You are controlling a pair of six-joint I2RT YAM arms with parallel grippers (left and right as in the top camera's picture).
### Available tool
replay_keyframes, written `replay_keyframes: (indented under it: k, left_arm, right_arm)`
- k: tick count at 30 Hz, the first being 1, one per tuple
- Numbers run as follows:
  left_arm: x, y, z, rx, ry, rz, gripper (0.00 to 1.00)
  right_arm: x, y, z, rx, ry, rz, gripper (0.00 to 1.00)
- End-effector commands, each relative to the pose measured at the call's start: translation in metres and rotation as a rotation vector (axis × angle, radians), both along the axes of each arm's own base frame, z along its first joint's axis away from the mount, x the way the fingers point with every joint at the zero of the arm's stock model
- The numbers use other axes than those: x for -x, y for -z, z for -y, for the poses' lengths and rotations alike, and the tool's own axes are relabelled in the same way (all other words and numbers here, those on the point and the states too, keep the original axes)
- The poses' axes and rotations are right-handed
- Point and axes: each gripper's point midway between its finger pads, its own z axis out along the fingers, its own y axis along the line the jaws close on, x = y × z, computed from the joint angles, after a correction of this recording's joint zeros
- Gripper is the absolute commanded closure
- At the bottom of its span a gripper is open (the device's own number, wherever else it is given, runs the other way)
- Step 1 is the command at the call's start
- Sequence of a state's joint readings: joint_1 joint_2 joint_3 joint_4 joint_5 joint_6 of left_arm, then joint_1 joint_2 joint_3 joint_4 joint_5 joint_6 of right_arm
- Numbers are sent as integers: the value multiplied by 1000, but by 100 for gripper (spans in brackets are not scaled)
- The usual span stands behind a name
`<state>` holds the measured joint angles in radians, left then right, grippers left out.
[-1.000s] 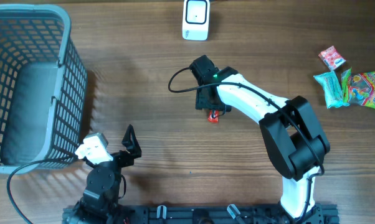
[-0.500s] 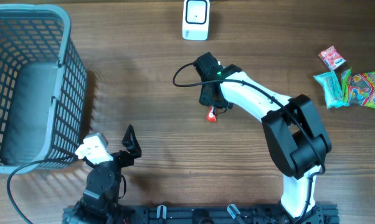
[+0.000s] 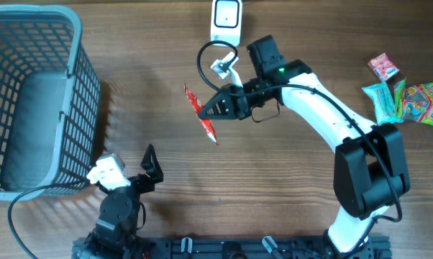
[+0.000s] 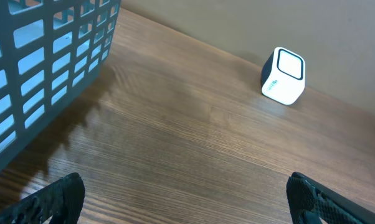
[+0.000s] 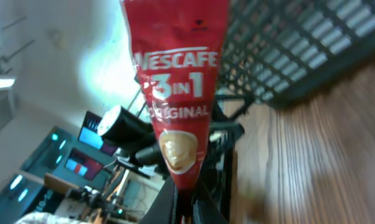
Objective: Scan the item barcode
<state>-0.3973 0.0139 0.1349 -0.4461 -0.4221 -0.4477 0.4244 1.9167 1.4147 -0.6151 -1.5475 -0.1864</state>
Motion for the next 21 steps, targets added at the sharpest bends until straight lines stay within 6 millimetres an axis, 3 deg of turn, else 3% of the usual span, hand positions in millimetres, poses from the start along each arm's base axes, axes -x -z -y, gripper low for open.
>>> replay_keyframes:
  k: [1, 6, 9, 10, 12, 14, 16, 17, 19, 21]
  left_arm:
    - [0, 0, 0, 6, -4, 6, 0]
    - [0, 0, 0, 6, -4, 6, 0]
    - [0, 0, 0, 6, -4, 6, 0]
    - [0, 0, 0, 6, -4, 6, 0]
    - [0, 0, 0, 6, -4, 6, 0]
    - [0, 0, 0, 6, -4, 6, 0]
    - [0, 0, 0, 6, -4, 6, 0]
    - [0, 0, 0, 6, -4, 6, 0]
    - [0, 0, 0, 6, -4, 6, 0]
    - [0, 0, 0, 6, -4, 6, 0]
  right_arm:
    - [1, -24, 0, -85, -41, 30, 96]
    - [-6, -37, -12, -187, -69, 264, 96]
    - [-4, -26, -17, -79, -50, 106, 96]
    - [-14, 10, -18, 114, 66, 5, 96]
    - [-26, 96, 5, 573, 282, -90, 96]
    - [-33, 173, 60, 1035, 506, -114, 96]
    - [-35, 198, 85, 1171, 562, -68, 95]
    - [-23, 206, 83, 1152, 499, -74, 96]
    - [18, 195, 44, 859, 241, -172, 96]
    - [23, 216, 49, 922, 254, -270, 94]
